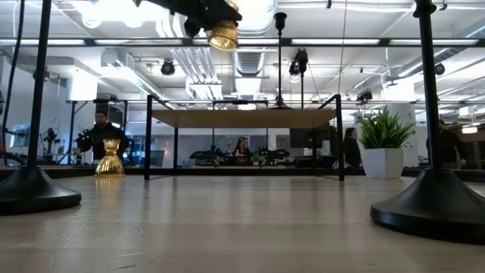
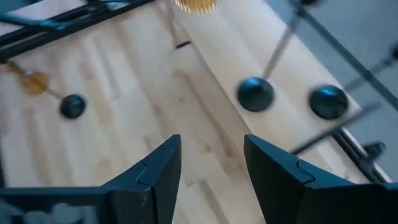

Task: Pick & Place candle stick holders
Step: Put the bottom right yellow glass candle holder on the shelf

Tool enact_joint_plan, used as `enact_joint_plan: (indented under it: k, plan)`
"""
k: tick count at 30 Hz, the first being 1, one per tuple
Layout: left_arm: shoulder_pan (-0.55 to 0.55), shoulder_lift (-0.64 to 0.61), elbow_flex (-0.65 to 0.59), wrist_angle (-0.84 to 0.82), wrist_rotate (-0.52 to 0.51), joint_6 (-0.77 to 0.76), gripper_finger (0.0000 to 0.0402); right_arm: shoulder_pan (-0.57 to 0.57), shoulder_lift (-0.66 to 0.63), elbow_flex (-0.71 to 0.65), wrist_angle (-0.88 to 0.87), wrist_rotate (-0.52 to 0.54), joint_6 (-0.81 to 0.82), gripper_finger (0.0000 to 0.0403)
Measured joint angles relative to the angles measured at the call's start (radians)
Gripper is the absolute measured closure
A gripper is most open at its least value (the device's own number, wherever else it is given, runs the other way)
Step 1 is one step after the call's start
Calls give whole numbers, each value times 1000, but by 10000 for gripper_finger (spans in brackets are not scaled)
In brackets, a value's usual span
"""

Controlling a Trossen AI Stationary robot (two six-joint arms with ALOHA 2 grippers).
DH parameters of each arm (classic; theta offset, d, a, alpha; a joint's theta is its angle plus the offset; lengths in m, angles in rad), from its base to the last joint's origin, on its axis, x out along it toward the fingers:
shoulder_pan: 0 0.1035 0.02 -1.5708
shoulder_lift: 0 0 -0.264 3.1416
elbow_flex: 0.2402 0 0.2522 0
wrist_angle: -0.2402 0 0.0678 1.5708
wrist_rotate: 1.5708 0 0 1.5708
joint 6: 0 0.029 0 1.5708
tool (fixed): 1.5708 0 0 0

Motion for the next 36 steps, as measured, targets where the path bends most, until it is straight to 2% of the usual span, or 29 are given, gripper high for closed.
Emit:
enact_joint_plan:
  k: [5,12,20,27,36]
  plan:
    - [93,38,-44,152,40,-16,272,31,-131,-233,109,127,106,232]
    - [145,148,-84,350,51,-3,272,35,-301,-554,293,290,193,238]
    - [192,297,-83,461,64,-11,270,35,-453,-837,520,365,231,250]
    - [239,411,-58,588,118,-49,271,35,-538,-991,632,368,233,254]
    - [266,511,15,594,137,-15,271,32,-581,-1043,646,369,231,259]
